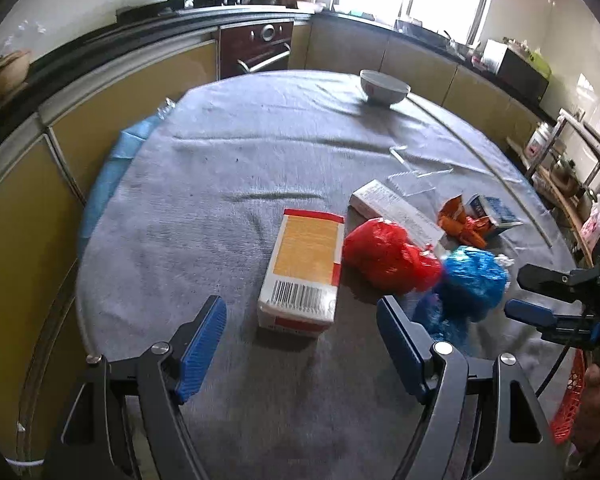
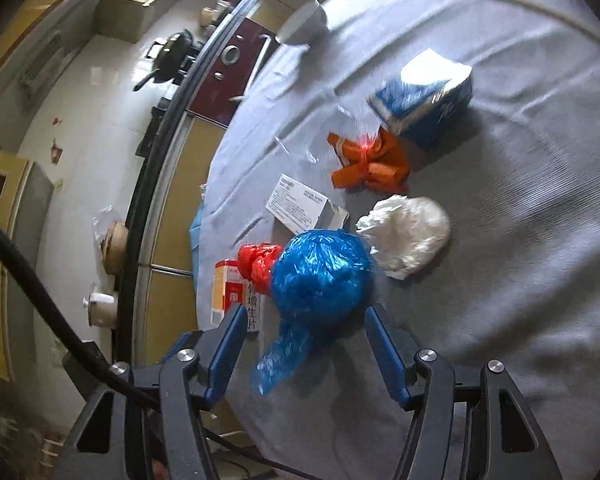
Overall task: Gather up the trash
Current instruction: 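Grasp the white-and-orange box with the left tool while the right tool grasps the blue bags, then carry the box and blue bags to the red basket and release both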
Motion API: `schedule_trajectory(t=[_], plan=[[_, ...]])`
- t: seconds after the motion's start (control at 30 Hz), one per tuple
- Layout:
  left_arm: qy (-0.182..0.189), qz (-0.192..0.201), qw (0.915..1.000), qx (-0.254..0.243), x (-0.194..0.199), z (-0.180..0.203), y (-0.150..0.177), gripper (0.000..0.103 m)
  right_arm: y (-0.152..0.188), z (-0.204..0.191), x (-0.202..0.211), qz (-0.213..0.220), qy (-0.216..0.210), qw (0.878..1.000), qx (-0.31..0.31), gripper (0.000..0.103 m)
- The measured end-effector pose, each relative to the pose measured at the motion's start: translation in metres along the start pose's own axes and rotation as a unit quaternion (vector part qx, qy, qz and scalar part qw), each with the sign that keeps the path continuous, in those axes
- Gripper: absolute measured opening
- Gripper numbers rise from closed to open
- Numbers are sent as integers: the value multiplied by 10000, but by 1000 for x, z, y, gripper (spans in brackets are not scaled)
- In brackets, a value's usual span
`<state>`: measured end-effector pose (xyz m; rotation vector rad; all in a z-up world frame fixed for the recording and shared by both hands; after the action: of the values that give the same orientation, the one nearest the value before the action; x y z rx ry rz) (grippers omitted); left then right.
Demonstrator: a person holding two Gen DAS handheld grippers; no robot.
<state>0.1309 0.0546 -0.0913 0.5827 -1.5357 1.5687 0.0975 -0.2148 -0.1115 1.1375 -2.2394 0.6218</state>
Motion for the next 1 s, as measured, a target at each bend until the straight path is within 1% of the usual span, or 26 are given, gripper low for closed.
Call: schedule_trajectory(t=[0.13,0.27,0.37,0.47,0.53,0.57,0.6,0.63,0.67,0.83,1.0], plan=[[115,-238,9996,57,-19,-2,-7,78,-10,4,-24,-58,180,9997,-183,66],[217,-358,9989,213,-32,-6,-14,78,-20,4,-41,-44,386,9990,-205,68],[295,-441,9979,365,-42,-10,-17,78,-23,-1,-52,-5,379,9992,-145,69],[324,-470,9977,373,-49,-10,-17,78,-22,-4,-56,88,407,9991,-19,70],[347,-552,9970,410,-55,-11,-16,78,-21,-6,-59,103,434,9989,137,68],[393,-578,9965,463,-57,-12,-14,71,-21,-7,-60,108,446,9988,193,68],[440,-629,9958,509,-60,-13,-12,60,-21,-8,-60,123,451,9986,250,67],[440,-685,9953,520,-62,-13,-11,56,-21,-9,-60,123,445,9984,314,67],[413,-698,9954,518,-63,-13,-9,54,-20,-11,-60,119,437,9983,361,66],[307,-579,9965,519,-53,-9,-1,53,-13,-17,-55,102,263,9981,554,66],[71,-433,9981,432,-32,-4,12,53,-2,-18,-28,214,30,9970,741,66]])
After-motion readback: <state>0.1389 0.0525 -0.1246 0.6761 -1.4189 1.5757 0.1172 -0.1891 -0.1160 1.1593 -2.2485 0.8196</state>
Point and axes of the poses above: each gripper's, at about its wrist camera, not at the fingertips, and x roughly against the way its jaws point, z to its right, y to its underside, the point moved 3 cm from there along -x, roughly the way its jaws point, and after that the axes turned 1 degree about y, right-handed, at the moved point
